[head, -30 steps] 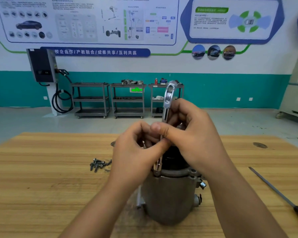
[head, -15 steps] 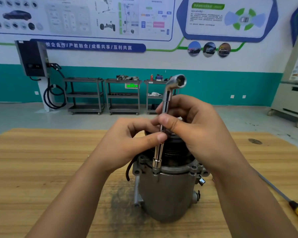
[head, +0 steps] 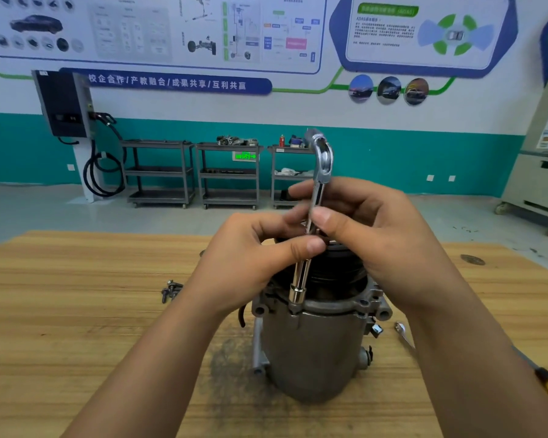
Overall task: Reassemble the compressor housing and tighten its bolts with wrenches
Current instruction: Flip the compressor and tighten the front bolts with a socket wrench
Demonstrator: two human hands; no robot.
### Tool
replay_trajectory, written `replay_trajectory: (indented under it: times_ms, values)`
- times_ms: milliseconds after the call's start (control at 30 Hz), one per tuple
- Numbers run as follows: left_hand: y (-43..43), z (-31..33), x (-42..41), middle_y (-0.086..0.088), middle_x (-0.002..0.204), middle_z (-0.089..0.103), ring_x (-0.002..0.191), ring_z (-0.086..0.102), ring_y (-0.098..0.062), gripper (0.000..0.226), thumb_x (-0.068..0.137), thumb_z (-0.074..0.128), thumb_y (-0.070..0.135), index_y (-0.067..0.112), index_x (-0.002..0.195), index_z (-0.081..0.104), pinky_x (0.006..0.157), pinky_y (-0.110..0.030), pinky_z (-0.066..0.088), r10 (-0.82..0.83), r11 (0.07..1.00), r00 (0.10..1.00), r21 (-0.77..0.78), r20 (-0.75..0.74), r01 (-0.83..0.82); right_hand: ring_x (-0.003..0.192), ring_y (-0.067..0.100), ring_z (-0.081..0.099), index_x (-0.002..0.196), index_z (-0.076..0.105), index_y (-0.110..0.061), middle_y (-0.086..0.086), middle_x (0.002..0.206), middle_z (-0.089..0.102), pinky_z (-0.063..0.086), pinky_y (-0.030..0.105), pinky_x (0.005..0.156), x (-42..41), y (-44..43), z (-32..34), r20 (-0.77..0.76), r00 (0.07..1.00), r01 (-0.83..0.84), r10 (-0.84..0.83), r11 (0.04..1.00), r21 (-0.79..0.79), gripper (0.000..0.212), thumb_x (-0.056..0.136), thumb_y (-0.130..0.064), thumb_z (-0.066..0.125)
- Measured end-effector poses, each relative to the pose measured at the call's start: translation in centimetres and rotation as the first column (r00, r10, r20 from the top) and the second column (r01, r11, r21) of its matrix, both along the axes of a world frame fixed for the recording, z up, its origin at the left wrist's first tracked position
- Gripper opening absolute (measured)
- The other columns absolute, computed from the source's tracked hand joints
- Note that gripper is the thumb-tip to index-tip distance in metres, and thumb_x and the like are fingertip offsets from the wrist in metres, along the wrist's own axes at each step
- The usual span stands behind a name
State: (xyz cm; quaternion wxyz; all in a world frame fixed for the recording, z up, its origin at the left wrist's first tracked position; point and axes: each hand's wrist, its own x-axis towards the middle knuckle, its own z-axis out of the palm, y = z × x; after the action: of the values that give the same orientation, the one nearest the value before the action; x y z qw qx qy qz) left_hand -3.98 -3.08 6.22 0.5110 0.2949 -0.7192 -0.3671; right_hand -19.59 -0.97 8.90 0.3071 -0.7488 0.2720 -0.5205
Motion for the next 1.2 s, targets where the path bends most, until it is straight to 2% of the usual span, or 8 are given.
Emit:
replay_trajectory:
  times_ms: [200,367,500,633,733,900,1000,1200]
  values:
    - [0.1,0.0,0.4,0.004,0.086,0.075,0.089,0.068,-0.009,0.018,0.069,0.073,0.032,0.021,0.083,0.076,0.082,-0.026,0.052,-0.031,0.999,0.999,-0.024,0.032,0.032,0.077,0.011,0.068,0.078,0.065,-0.029,-0.005,0.075,0.07,0.055,0.027,0.071,0.5,-0.6,-0.4,0.054,0.99,0.129,-0.127,0.991,-0.036,0.01,0.07,-0.026,0.069]
    - [0.3,-0.1,0.2,-0.008,0.094,0.073,0.096,0.068,-0.02,0.031,0.062,0.082,0.034,0.015,0.085,0.073,0.089,-0.038,0.053,-0.01,0.997,0.999,-0.072,0.051,0.014,0.063,0.002,0.059,0.076,0.06,-0.023,-0.01,0.064,0.061,0.046,0.015,0.057,0.9,-0.6,-0.5,0.059,0.984,0.171,-0.167,0.983,-0.073,0.016,0.067,-0.028,0.072]
    - [0.1,-0.1,0.3,0.001,0.091,0.075,0.093,0.069,-0.015,0.026,0.064,0.073,0.043,0.026,0.084,0.076,0.088,-0.038,0.053,-0.024,0.999,0.998,-0.03,0.053,0.026,0.078,0.011,0.065,0.083,0.065,-0.026,-0.005,0.078,0.067,0.054,0.029,0.071,0.8,-0.5,-0.5,0.01,0.988,0.154,-0.153,0.986,-0.061,0.01,0.075,-0.032,0.064]
    - [0.0,0.1,0.3,0.01,0.097,0.074,0.102,0.066,-0.009,0.023,0.07,0.066,0.038,0.027,0.088,0.075,0.092,-0.034,0.049,-0.071,0.997,0.995,-0.03,0.07,0.073,0.087,0.006,0.067,0.094,0.068,-0.027,-0.007,0.089,0.071,0.052,0.017,0.07,0.2,-0.3,-0.4,0.023,1.0,0.0,0.0,1.0,0.004,0.018,0.085,-0.02,0.054]
    - [0.1,0.1,0.3,0.015,0.096,0.072,0.101,0.065,-0.004,0.017,0.077,0.061,0.03,0.035,0.081,0.076,0.091,-0.029,0.049,-0.077,0.996,0.992,-0.046,0.101,0.082,0.08,0.007,0.067,0.085,0.068,-0.027,-0.007,0.081,0.07,0.054,0.022,0.07,0.2,-0.5,-0.5,0.024,0.998,0.058,-0.058,0.998,-0.021,0.012,0.081,-0.021,0.058]
    - [0.3,-0.3,0.3,0.005,0.089,0.074,0.093,0.067,-0.012,0.019,0.069,0.073,0.037,0.029,0.086,0.074,0.084,-0.028,0.053,-0.036,0.995,0.997,-0.095,0.064,0.042,0.071,0.006,0.062,0.075,0.063,-0.027,-0.008,0.071,0.065,0.049,0.021,0.067,0.7,-0.8,-0.7,0.043,0.99,0.135,-0.132,0.989,-0.056,0.003,0.073,-0.029,0.065]
    - [0.3,-0.4,0.1,-0.001,0.086,0.073,0.089,0.068,-0.015,0.02,0.058,0.079,0.038,0.03,0.075,0.074,0.08,-0.029,0.054,0.01,0.995,1.0,-0.101,0.027,-0.007,0.066,0.006,0.058,0.071,0.061,-0.026,-0.009,0.066,0.061,0.047,0.021,0.062,0.8,-0.7,-0.8,0.047,0.986,0.165,-0.162,0.983,-0.083,0.007,0.072,-0.03,0.066]
    - [0.1,-0.5,0.1,0.001,0.085,0.075,0.088,0.07,-0.015,0.015,0.069,0.069,0.035,0.029,0.081,0.076,0.081,-0.03,0.055,0.004,0.998,0.999,-0.067,0.032,-0.002,0.083,0.015,0.066,0.085,0.066,-0.028,-0.001,0.084,0.07,0.054,0.038,0.079,1.0,-0.7,-0.9,0.081,0.988,0.133,-0.128,0.989,-0.061,0.009,0.077,-0.029,0.063]
